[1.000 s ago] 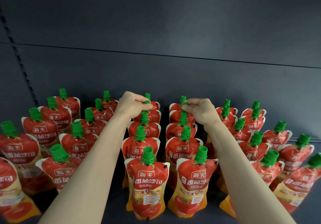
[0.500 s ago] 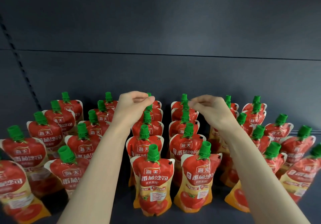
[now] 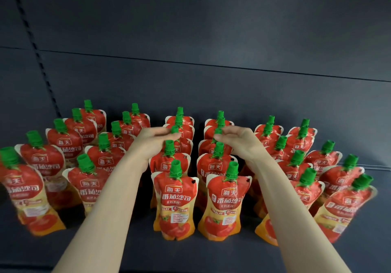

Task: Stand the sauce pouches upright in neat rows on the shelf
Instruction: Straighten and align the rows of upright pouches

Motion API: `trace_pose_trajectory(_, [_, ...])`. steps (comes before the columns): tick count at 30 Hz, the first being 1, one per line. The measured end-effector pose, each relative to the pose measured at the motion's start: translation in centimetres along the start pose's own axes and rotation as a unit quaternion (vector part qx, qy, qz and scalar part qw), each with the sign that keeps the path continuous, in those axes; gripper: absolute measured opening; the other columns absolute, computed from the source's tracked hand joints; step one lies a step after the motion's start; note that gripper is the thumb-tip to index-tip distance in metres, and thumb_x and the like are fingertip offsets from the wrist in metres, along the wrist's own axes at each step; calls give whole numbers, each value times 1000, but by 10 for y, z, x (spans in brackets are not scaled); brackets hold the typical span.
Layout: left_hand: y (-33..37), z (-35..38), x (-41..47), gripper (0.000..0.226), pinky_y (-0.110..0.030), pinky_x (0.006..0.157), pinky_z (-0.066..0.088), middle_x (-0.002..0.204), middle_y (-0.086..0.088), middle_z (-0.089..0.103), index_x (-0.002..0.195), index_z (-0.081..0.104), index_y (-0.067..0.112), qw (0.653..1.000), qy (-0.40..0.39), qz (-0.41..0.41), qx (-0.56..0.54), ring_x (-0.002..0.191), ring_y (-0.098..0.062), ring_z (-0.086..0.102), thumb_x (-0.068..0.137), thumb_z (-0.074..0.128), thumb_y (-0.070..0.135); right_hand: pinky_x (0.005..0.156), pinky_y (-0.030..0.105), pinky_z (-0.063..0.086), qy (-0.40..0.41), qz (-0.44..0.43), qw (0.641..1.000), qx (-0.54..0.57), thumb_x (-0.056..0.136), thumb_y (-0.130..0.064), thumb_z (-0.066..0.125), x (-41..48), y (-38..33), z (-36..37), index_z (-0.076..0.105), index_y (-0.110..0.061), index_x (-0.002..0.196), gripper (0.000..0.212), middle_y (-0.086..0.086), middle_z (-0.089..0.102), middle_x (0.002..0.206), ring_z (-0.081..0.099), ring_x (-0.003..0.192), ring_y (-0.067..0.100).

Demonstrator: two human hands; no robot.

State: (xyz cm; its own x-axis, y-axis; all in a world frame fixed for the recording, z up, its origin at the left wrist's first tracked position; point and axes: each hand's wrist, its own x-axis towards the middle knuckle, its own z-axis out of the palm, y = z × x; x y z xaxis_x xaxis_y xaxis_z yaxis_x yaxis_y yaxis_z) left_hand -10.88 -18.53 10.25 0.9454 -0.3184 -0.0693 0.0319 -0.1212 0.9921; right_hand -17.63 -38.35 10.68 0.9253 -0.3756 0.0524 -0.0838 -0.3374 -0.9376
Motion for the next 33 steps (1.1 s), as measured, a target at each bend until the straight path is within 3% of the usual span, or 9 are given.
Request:
trace_pose_trajectory(3, [1,0,-1,10,-22,58,56,83,-2,73,90,70,20,1000,4,8,1,70,-11,71,81,71,15,87,34,54,6,-15,1000,16,86,-14,65,2,3,-2,63,-2,116,32,13,69,106,66,93,24])
trace_pose_trajectory(9, [3,0,3,23,-37,80,56,93,-6,72,104,69,12,1000,2,8,0,85,-20,70,81,70,13,90,37,53,42,-13,999,14,90,-12,60,3,5,-1,63,-1,116,28,14,68,109,66,92,24])
trace_pose_trajectory(16, [0,-2,7,11,-32,76,55,85,0,72,83,69,24,999,0,33,15,80,-15,69,83,68,13,91,40,54,58,-22,998,9,90,-13,59,2,7,2,64,-3,117,29,13,69,109,67,97,25])
trace_pose_trajectory(19, [0,-2,7,11,-35,80,55,86,-2,72,82,69,22,999,-2,40,18,82,-18,69,83,68,12,87,36,55,45,-27,999,13,91,-12,58,1,6,2,64,-3,115,27,11,70,106,68,91,22])
trace_pose_trajectory(26, [0,-5,10,8,-38,87,53,86,0,71,86,70,21,998,-5,51,49,85,-18,69,85,66,15,86,34,55,38,-20,999,15,92,-12,56,0,6,1,63,-4,117,27,10,69,107,68,93,22])
trace_pose_trajectory(30, [-2,-6,11,20,-43,92,52,95,-2,72,105,70,16,997,0,46,64,92,-20,68,85,66,19,90,38,55,46,-10,999,-4,91,-16,58,2,7,-2,63,-7,120,30,9,69,111,68,97,22])
trace_pose_trajectory(33, [-2,-6,10,21,-41,91,52,93,1,71,107,70,16,997,-1,44,66,90,-18,67,86,66,20,93,40,53,50,-10,999,-12,92,-17,57,1,8,-2,62,-6,121,32,9,68,114,67,101,23])
